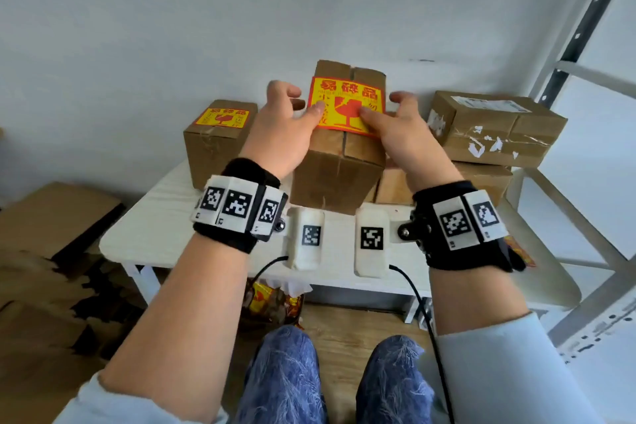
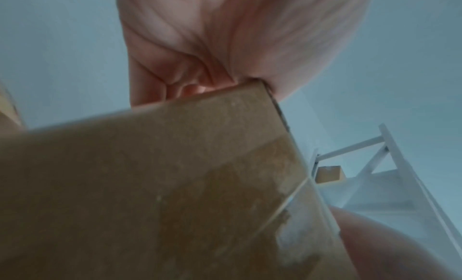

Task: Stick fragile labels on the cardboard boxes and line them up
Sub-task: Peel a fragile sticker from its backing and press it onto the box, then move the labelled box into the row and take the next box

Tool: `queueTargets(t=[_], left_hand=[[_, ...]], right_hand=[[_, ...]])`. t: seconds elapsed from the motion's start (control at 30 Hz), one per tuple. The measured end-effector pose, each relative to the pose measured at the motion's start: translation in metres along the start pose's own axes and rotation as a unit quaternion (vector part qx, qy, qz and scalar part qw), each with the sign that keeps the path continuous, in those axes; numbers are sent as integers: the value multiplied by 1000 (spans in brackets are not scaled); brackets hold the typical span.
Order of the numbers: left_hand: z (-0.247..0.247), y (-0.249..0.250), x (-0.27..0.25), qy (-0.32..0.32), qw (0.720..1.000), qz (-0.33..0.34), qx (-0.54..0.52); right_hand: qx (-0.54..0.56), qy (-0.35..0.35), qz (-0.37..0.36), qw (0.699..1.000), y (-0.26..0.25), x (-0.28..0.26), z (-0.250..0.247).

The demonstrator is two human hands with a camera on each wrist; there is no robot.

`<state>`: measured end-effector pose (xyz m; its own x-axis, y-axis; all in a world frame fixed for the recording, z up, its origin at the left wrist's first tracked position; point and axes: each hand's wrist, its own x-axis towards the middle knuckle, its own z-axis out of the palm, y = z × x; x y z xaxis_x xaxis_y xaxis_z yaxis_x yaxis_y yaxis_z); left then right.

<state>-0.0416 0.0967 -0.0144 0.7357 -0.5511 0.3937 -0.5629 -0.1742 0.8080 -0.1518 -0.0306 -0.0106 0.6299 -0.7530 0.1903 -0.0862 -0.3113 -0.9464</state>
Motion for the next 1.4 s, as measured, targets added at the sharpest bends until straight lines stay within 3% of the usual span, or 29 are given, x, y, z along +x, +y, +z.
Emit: queueTargets(t=[0.1, 0.3, 0.57, 0.67, 0.73, 0.8, 1.07, 1.27, 1.4], left_hand=[[-20, -5, 25, 43, 998, 3, 54], [-44, -44, 81, 65, 993, -23, 95], [-27, -100, 126, 50, 978, 1, 203], [-17, -124, 135, 38, 937, 14, 346], [-11, -141, 137, 20, 892, -37, 449], [-7, -152, 136, 21, 873, -84, 479], [4, -166, 144, 23, 887, -38, 459], [0, -169, 150, 10, 895, -5, 446], [-5, -161, 147, 4, 902, 9, 432]], right_hand=[[-21, 29, -24, 999, -11, 21, 34], [22, 15, -7, 1000, -12, 58, 99], [-1, 17, 5, 1000, 21, 100, 137], [-42, -16, 18, 999, 39, 112, 149], [-73, -45, 23, 996, 51, 118, 160], [-115, -72, 7, 991, 58, 122, 172], [-190, -64, -17, 980, 72, 137, 194], [-189, -55, -33, 980, 73, 128, 190], [-166, -21, -85, 982, 66, 114, 175]])
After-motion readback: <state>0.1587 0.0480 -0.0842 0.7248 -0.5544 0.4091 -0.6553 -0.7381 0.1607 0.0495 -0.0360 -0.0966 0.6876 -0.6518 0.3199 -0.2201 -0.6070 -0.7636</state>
